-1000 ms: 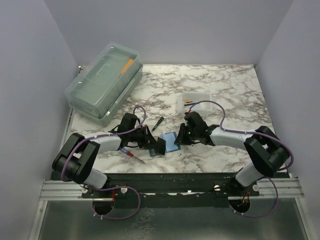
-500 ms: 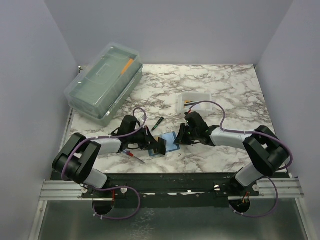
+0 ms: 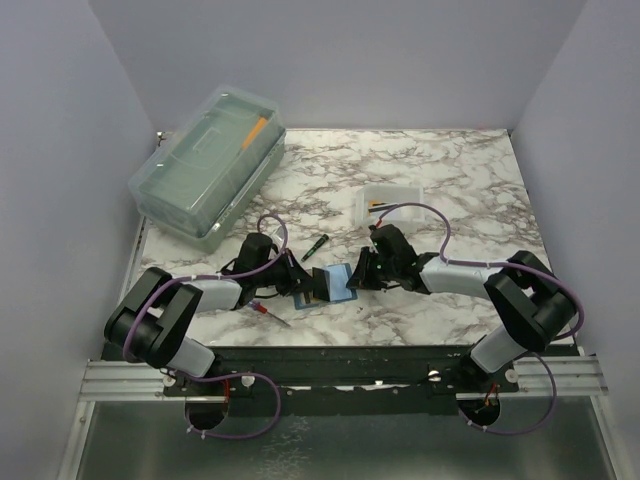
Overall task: Put the credit cards into the card holder
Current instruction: Insert the credit card into the card holder.
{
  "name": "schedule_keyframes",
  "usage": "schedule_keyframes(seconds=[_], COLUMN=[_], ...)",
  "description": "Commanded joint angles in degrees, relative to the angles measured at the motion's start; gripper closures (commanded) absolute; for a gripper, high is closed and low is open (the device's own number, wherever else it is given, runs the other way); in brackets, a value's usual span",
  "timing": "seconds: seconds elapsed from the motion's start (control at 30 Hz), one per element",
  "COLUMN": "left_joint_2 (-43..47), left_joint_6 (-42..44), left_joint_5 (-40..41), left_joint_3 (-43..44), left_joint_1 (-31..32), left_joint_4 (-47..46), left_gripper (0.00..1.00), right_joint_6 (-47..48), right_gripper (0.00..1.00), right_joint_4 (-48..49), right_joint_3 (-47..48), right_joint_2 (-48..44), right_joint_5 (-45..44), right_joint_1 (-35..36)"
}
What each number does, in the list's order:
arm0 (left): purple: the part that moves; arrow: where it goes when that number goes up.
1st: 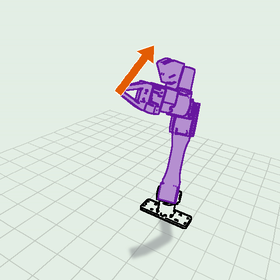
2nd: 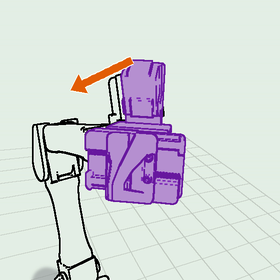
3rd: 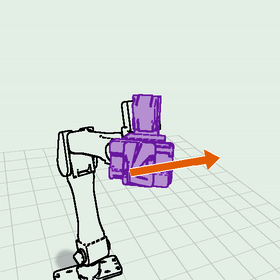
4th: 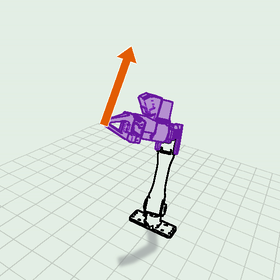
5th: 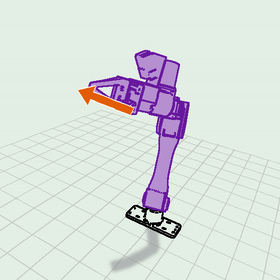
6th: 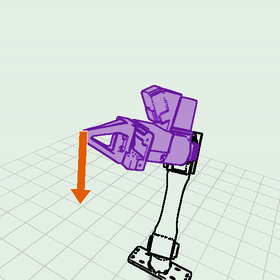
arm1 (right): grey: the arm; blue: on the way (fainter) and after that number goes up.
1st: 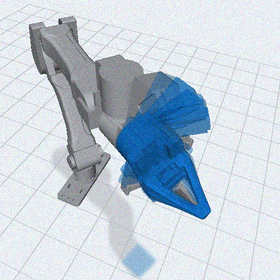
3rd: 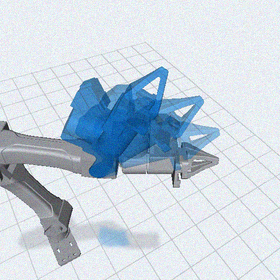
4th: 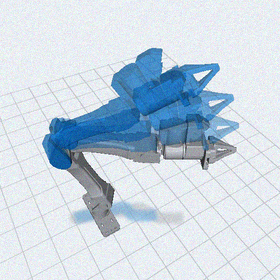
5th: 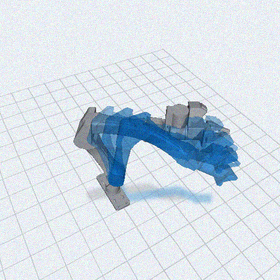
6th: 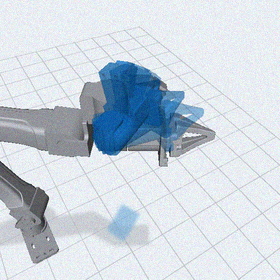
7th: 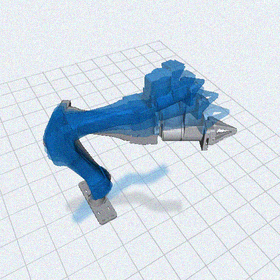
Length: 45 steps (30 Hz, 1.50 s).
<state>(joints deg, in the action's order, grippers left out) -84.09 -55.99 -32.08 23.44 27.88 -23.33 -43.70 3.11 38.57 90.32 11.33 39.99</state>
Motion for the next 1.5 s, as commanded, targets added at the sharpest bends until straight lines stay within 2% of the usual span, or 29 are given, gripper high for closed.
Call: schedule_keyframes(seconds=[0.0, 0.4, 0.93, 1.03, 1.2, 1.3, 1.4, 1.47], left_joint_2=[0.56, -0.68, -4.19, -5.63, -6.48, -6.74, -5.95, -5.31], left_joint_6=[-0.38, 1.42, -1.88, -2.90, -3.57, -4.15, -4.77, -5.03], left_joint_5=[4.06, 5.93, 5.83, 6.77, 10.61, 10.45, 10.19, 10.19], left_joint_3=[-0.70, -1.11, -4.85, -5.64, -6.62, -6.62, -7.01, -7.18], left_joint_1=[0.25, 0.22, 1.80, 3.03, 5.25, 5.34, 5.33, 5.31], left_joint_4=[-3.96, -5.41, -16.71, -20.23, -23.41, -23.74, -22.21, -20.20], left_gripper=[1.00, 1.00, 1.00, 1.00, 0.99, 0.90, 0.69, 0.60], right_joint_6=[-0.28, -0.33, -1.28, -2.05, -4.36, -5.32, -5.36, -5.20], right_gripper=[0.88, 0.90, 0.90, 0.97, 0.98, 0.99, 0.99, 0.99], right_joint_4=[-0.42, 0.40, 1.99, 3.48, 6.13, 7.32, 7.27, 7.02], right_joint_3=[-1.48, -1.37, -2.12, -2.75, -4.43, -5.39, -5.56, -5.60], right_joint_2=[1.47, 2.72, 2.48, 2.25, 2.13, 1.96, 1.88, 1.60], right_joint_5=[1.69, 2.87, 3.72, 4.43, 4.86, 5.08, 5.07, 4.91], right_joint_1=[0.01, 0.00, 0.00, 0.00, 0.00, 0.02, -0.02, 0.00])
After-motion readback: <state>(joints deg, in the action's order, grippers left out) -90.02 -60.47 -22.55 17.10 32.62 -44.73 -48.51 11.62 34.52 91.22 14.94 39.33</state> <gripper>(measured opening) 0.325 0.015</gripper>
